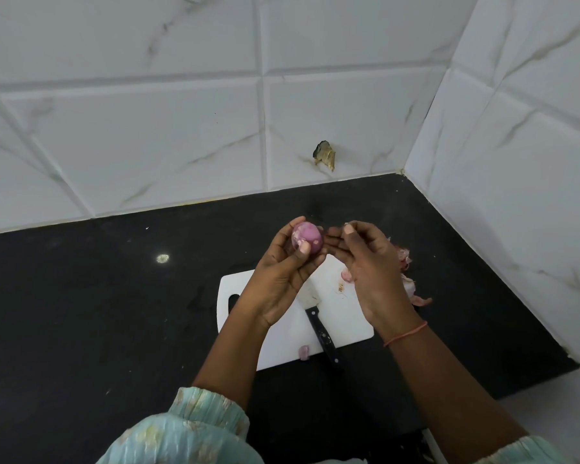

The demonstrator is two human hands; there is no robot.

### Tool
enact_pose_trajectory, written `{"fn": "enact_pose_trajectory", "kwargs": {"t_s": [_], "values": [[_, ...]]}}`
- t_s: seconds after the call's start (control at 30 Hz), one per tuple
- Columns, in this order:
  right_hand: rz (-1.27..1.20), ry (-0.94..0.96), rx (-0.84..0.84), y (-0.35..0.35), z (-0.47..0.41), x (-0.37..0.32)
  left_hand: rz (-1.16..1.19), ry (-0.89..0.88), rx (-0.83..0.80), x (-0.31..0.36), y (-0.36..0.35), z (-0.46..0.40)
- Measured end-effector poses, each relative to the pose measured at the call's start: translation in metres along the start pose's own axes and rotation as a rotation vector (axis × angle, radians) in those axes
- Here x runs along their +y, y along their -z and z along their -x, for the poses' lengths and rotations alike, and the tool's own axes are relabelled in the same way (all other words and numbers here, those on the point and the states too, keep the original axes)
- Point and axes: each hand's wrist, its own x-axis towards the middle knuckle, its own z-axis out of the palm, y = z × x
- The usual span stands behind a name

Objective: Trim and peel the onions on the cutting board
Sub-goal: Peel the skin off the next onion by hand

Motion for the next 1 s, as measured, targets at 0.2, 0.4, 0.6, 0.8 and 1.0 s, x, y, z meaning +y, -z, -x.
{"fn": "enact_pose_trajectory", "kwargs": {"t_s": [0.2,0.4,0.6,0.8,1.0], "values": [[0.547,0.361,-0.17,0.008,-0.002,0.009,-0.001,0.049,0.024,0.001,-0.004,0.0],[0.726,0.589,-0.191,0.011,-0.006,0.009,-0.092,0.023,0.019,0.002,-0.003,0.001],[0.914,0.799,-0.152,0.015,-0.008,0.017,-0.264,-0.033,0.049,0.003,-0.003,-0.001],[1.03,0.737,-0.149,0.012,-0.011,0.023,-0.238,0.012,0.094,-0.006,-0.003,0.0],[0.648,0.392,-0.006,0.003,-0.01,0.009,-0.064,0.118,0.015,-0.004,-0.002,0.0]]}}
